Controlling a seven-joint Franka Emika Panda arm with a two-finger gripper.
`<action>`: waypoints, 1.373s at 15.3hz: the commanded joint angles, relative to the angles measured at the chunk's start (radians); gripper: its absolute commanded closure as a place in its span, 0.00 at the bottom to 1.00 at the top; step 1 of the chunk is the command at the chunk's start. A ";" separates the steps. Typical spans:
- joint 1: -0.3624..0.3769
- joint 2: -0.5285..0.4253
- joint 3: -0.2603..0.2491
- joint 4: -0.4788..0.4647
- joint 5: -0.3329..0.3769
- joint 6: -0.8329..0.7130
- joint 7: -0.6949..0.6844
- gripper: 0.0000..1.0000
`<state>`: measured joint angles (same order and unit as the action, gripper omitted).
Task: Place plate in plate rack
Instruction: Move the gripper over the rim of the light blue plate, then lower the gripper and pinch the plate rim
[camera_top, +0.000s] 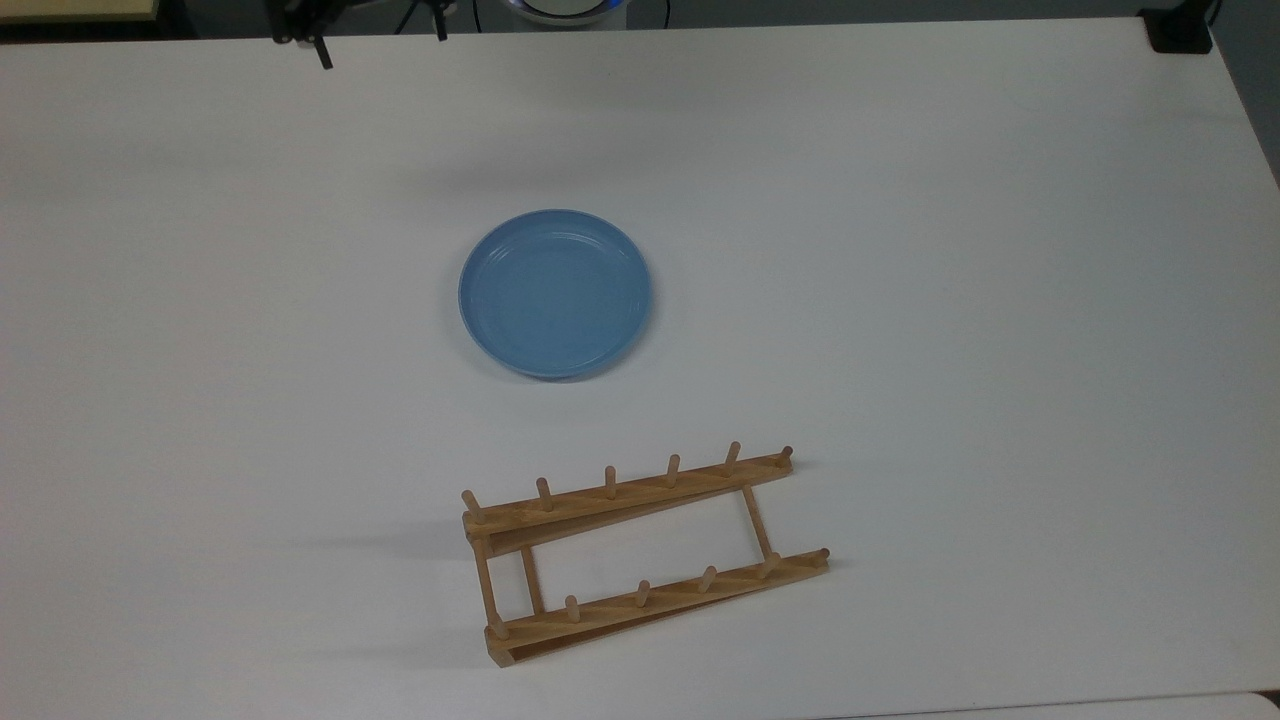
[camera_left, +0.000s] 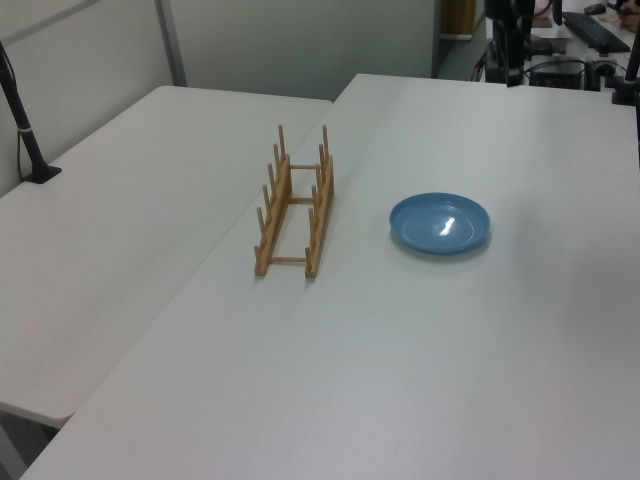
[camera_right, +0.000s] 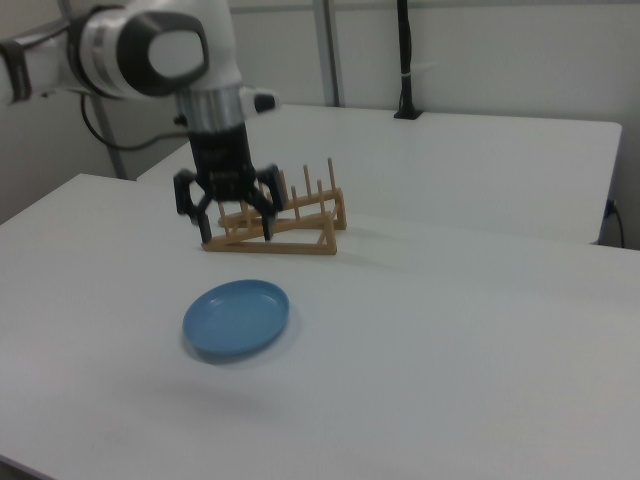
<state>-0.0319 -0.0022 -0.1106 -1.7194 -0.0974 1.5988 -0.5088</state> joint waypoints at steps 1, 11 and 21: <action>-0.020 0.010 -0.004 -0.104 0.002 0.080 -0.019 0.00; -0.030 0.149 -0.006 -0.273 0.208 0.486 0.188 0.09; 0.009 0.275 0.002 -0.275 0.205 0.710 0.407 0.16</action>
<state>-0.0381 0.2680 -0.1040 -1.9959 0.0924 2.2870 -0.1422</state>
